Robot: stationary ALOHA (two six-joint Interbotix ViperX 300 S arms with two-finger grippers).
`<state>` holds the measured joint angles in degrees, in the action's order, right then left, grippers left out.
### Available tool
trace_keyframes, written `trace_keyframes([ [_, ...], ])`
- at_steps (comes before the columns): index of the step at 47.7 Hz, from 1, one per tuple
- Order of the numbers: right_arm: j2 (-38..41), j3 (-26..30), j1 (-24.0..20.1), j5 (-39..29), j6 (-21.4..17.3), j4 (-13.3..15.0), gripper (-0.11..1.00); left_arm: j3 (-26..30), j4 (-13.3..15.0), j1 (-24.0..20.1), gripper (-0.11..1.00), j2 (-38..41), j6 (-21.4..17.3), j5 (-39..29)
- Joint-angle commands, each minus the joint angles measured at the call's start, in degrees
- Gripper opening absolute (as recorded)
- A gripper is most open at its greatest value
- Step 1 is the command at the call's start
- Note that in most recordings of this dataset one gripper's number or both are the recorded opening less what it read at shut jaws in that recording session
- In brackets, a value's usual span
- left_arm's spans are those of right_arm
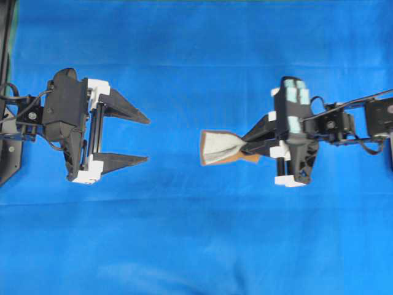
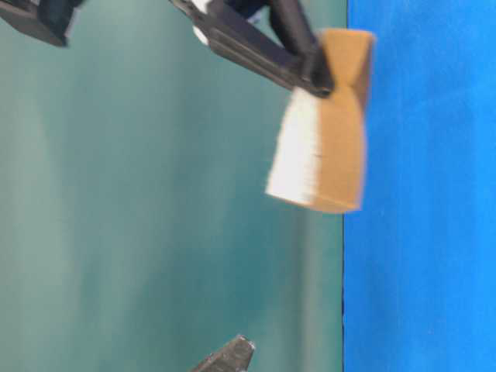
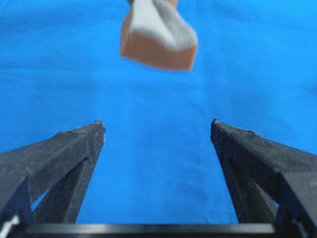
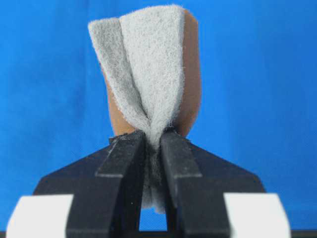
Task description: Hand over the sponge with the left arm and wipe it with the right arm.
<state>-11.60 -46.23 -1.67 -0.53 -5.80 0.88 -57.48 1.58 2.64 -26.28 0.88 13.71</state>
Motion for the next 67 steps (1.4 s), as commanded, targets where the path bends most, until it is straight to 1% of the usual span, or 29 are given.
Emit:
trace_keyframes([
  [1, 1.85, 1.67, 1.05, 1.76, 0.09, 0.00, 0.14, 0.70, 0.00, 0.35, 0.91, -0.26, -0.09, 0.62],
  [11, 9.93, 2.29, 3.78, 5.89, 0.09, 0.00, 0.14, 0.53, 0.00, 0.35, 0.91, -0.18, -0.09, 0.62],
  [15, 13.01, 2.81, 3.87, 7.29, 0.09, 0.00, 0.14, 0.53, -0.09, 0.35, 0.91, -0.18, -0.09, 0.62],
  [23, 18.19, 4.04, 3.52, 7.56, -0.26, -0.09, 0.14, 0.53, -0.09, 0.35, 0.91, -0.09, -0.09, 0.62],
  [31, 19.51, 4.66, 3.34, 7.38, -0.35, -0.18, 0.14, 0.53, 0.00, 0.35, 0.91, -0.09, -0.09, 0.62],
  [35, 19.51, 4.66, 4.13, 7.38, -0.26, -0.18, 0.14, 0.62, -0.09, 0.35, 0.91, -0.09, -0.09, 0.62],
  [40, 19.51, 4.57, 6.24, 7.29, 0.35, 0.09, 0.14, 0.53, 0.00, 0.35, 0.91, -0.09, -0.09, 0.62],
  [45, 19.51, 4.48, 10.28, 7.29, 0.88, 0.35, 0.14, 0.62, -0.09, 0.35, 0.91, -0.09, -0.09, 0.62],
  [55, 19.51, 4.48, 17.93, 7.47, 1.93, 3.60, 0.14, 0.62, 0.00, 0.35, 0.91, -0.09, -0.09, 0.62],
  [61, 19.51, 4.75, 20.74, 7.56, 2.46, 4.83, 0.14, 0.62, 0.00, 0.35, 0.91, -0.09, -0.09, 0.62],
  [67, 19.51, 4.92, 21.36, 7.65, 2.55, 5.36, 0.14, 0.62, 0.00, 0.35, 0.91, -0.09, -0.09, 0.62],
])
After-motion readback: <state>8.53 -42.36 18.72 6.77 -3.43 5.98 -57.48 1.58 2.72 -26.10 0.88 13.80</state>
